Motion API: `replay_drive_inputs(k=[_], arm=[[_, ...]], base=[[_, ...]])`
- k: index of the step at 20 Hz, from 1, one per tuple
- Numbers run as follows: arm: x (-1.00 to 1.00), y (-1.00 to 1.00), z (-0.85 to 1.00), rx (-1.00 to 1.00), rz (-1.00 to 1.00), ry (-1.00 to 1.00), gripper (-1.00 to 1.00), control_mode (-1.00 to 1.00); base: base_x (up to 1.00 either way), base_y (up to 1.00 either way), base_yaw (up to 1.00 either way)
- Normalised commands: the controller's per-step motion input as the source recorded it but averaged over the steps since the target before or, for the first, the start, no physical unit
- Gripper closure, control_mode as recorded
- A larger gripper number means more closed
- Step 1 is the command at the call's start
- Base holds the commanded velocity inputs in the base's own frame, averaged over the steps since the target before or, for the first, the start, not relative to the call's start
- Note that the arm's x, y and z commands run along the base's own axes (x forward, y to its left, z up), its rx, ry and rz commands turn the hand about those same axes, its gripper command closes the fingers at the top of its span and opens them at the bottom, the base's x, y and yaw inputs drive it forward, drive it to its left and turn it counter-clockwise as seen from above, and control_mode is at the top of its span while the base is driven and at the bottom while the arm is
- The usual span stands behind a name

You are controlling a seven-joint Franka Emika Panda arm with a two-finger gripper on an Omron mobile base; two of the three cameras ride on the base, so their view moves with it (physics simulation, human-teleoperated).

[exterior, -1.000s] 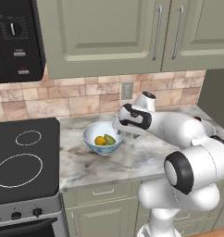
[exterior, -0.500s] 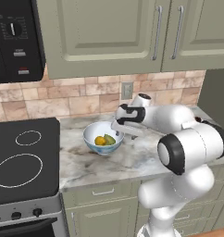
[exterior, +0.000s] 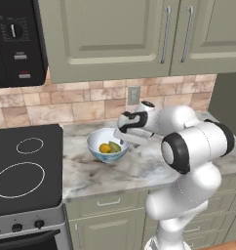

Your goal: Place the bowl with the lemon and lemon wedge on the second highest shelf of the fridge. Place the bowl with the chicken drumstick and steak on the top shelf of the fridge.

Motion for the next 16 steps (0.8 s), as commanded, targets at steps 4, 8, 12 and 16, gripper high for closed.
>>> replay_drive_inputs(k=[4,8,12,16], arm=[[0.09,0.06,-0.1,0.0,-0.01,0.0,1.0,-1.0],[0.0,0.0,0.0,0.0,0.0,0.01,1.0,-1.0],[0.0,0.0,0.0,0.0,0.0,0.0,1.0,-1.0],[0.0,0.0,0.0,0.0,0.0,0.0,1.0,-1.0]], base=[[0.0,0.0,0.0],[0.0,0.0,0.0],[0.0,0.0,0.0],[0.0,0.0,0.0]])
